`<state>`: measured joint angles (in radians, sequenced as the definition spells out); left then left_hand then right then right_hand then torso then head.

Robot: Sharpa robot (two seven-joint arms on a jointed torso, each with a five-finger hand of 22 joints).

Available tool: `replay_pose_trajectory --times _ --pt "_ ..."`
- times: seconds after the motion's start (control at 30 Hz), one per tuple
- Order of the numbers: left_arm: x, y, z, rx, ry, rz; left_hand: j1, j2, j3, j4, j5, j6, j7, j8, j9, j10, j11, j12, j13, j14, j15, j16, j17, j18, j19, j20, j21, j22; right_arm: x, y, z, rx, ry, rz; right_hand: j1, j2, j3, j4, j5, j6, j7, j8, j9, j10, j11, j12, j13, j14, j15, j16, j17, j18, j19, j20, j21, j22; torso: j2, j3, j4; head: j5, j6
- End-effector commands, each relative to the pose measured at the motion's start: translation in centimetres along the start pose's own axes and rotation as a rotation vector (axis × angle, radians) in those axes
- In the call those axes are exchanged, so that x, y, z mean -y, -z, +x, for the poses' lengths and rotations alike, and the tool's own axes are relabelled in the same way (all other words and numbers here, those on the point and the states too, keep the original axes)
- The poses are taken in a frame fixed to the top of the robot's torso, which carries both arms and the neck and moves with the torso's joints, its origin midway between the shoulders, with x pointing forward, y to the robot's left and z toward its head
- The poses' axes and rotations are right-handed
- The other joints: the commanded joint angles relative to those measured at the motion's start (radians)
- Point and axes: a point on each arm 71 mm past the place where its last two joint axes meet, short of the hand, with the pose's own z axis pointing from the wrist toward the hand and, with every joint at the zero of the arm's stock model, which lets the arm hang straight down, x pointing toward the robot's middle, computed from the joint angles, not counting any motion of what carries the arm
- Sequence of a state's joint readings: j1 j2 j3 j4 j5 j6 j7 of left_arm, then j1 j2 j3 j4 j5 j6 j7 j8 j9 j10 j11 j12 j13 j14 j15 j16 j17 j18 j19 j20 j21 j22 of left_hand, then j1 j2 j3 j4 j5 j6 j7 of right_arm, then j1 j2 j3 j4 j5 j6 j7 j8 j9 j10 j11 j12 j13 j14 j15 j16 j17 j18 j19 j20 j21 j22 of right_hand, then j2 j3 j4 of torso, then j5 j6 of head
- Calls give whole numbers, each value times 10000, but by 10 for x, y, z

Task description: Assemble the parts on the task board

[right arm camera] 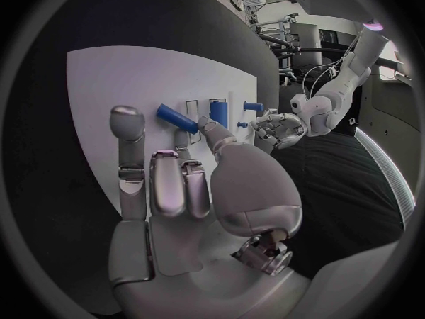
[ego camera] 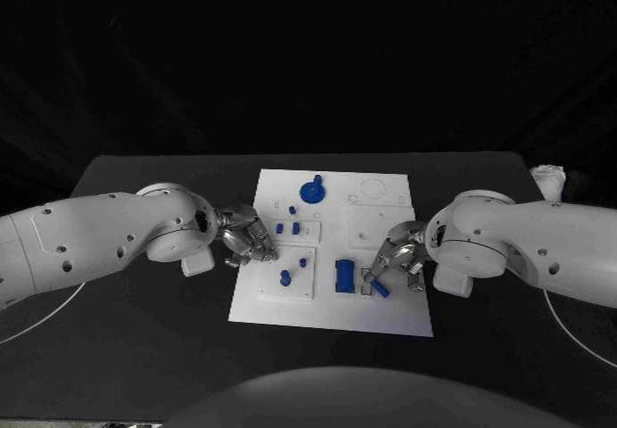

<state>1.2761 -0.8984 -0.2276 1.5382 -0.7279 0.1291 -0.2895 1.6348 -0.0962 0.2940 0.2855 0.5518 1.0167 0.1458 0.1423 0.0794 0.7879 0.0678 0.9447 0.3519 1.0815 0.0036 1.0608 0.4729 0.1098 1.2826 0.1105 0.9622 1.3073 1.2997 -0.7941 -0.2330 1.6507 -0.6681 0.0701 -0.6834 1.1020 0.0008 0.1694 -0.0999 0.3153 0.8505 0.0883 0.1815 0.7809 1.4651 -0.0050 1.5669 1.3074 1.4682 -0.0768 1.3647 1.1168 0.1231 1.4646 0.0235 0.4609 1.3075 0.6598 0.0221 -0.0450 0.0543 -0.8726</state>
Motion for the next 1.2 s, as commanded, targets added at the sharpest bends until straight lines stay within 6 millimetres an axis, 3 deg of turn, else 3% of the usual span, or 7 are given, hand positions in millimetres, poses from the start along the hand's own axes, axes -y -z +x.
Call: replay_pose_trajectory --times 0.03,0.13,0.3,0.5,0.63,0.9,1.2 --pt "-1 -1 5 -348 -121 -162 -7 18 66 11 63 -3 -1 -26 -7 -24 26 -47 -16 -71 13 -46 -14 121 -94 1 -20 1015 0 -2 4 -210 406 -15 85 -28 -86 -21 -357 -232 20 121 76 1057 93 39 2634 262 84 -60 -18 204 323 97 -73 444 3 2 -2 12 0" --pt "-1 -2 5 -362 -126 -170 -3 27 74 12 72 0 0 -23 -6 -27 29 -51 -17 -85 16 -51 -17 122 -104 3 -32 1013 0 -2 4 -208 410 -22 -3 -40 -230 69 -896 -394 29 260 155 1057 105 39 2634 265 96 -56 -11 203 330 108 -75 445 3 3 2 14 0" --pt "-2 -2 5 -378 -131 -191 0 49 90 18 80 2 3 -20 -6 -32 36 -60 -21 -104 22 -57 -20 123 -117 6 -46 1010 0 -2 4 -227 436 -16 80 -66 -307 48 -1012 -568 35 381 214 1057 111 39 2634 257 100 -76 -51 217 325 113 -162 428 -2 1 -3 34 0" --pt "-1 -2 6 -399 -138 -193 -1 60 99 22 84 0 6 -19 -6 -40 41 -69 -26 -115 26 -60 -22 124 -128 9 -60 1008 0 -2 4 -238 480 -24 794 53 -23 -398 357 -707 53 635 288 1057 118 39 2634 236 98 -129 -144 228 318 105 -249 416 1 1 -2 38 0" --pt "-1 -2 6 -409 -141 -191 -2 67 105 24 86 -1 8 -18 -6 -50 46 -82 -32 -124 29 -61 -23 124 -135 11 -66 1007 -1 -2 4 -152 411 -63 1021 165 182 -577 820 -609 31 830 305 1057 100 39 2634 235 86 -137 -157 226 321 102 -238 431 2 2 1 36 0" --pt "-1 -2 6 -425 -148 -186 -3 72 110 25 86 -1 10 -17 -5 -60 50 -95 -38 -131 33 -62 -25 125 -141 13 -72 1006 -1 -2 3 51 155 -131 1082 316 399 -667 1034 -246 -50 1154 308 1057 45 39 2634 241 49 -131 -144 225 329 81 -198 466 0 1 3 49 0" --pt "-1 -2 6 -429 -146 -191 -3 75 112 26 87 -2 11 -17 -5 -64 52 -101 -41 -135 35 -63 -25 126 -146 14 -80 1004 1 -2 1 182 -314 -175 438 476 378 -210 883 100 -198 1314 79 1057 -62 39 2634 269 -26 -88 -73 225 349 37 -162 503 2 3 -2 73 0"
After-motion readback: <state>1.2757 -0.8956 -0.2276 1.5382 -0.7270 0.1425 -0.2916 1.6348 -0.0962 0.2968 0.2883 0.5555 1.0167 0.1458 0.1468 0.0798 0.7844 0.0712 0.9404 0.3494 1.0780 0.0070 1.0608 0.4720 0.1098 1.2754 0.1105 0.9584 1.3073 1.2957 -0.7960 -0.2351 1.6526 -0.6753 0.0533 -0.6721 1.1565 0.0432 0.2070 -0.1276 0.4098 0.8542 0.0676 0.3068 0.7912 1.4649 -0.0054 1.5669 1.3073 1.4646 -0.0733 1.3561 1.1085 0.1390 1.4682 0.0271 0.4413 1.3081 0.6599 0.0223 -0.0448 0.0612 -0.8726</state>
